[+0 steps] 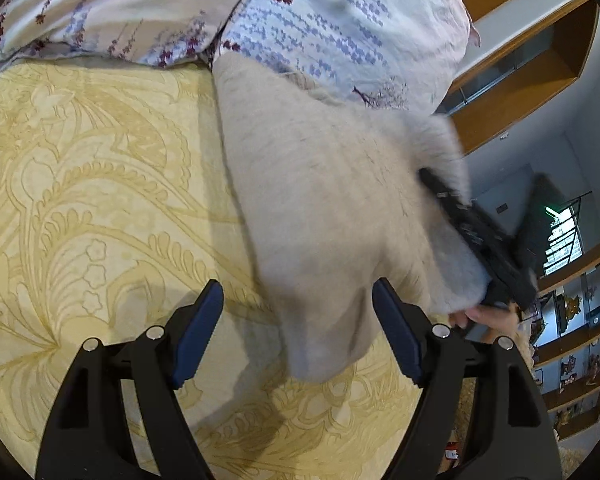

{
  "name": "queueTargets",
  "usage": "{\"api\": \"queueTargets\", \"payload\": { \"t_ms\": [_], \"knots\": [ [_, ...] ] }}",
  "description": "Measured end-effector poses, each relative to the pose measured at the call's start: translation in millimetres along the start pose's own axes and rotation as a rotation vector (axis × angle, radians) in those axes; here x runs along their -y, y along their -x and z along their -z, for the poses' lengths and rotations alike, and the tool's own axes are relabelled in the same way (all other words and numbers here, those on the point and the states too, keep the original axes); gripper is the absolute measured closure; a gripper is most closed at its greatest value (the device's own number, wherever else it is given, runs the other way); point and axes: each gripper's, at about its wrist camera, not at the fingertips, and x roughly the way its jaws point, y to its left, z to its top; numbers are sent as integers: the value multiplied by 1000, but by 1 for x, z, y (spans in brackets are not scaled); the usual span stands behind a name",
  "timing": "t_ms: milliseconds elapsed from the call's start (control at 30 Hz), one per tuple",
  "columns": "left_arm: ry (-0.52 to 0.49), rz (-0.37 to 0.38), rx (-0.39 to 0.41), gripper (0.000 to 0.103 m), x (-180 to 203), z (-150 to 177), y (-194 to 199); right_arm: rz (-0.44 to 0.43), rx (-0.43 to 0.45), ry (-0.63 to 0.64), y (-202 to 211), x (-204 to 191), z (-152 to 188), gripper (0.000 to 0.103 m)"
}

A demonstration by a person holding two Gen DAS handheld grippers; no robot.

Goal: Fold small clothes

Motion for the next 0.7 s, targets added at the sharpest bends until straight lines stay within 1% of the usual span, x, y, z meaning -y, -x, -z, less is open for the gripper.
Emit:
{"api": "queueTargets", "payload": {
  "t_ms": [33,67,100,133,167,200,233,333,367,500,567,600,633,667,700],
  "knots": [
    [1,1,-4,27,0,1,-1,-18,-55,-57,-11,11,4,83],
    [3,5,-7,27,0,2,-1,-36,-61,-99,-11,18,6,80],
    [5,14,-9,27,-1,4,0,-53,-50,-147,-7,25,6,72],
    [12,30,-9,27,-1,6,2,-49,-33,-194,2,33,5,61],
    [18,42,-6,27,-2,8,4,-44,-18,-230,11,39,5,56],
    [24,51,-3,27,-2,10,6,-72,1,-281,24,49,6,47],
    [29,63,3,27,-2,12,8,-104,8,-318,31,56,8,41],
    [29,72,10,28,-2,19,13,-221,-7,-431,52,73,24,41],
    [24,72,12,28,-1,21,14,-241,-18,-446,57,74,30,41],
    [14,63,4,36,5,27,13,-288,-66,-475,67,72,56,41],
    [24,67,-7,40,6,28,9,-302,-72,-479,68,68,64,43],
    [31,71,-13,46,6,29,8,-302,-74,-470,69,66,66,48],
    [38,74,-23,49,5,30,5,-304,-78,-462,70,64,68,55],
    [44,78,-30,56,4,31,4,-305,-82,-452,69,61,69,59],
    [50,88,-36,63,3,32,2,-303,-84,-446,69,59,70,70]
  ]
}}
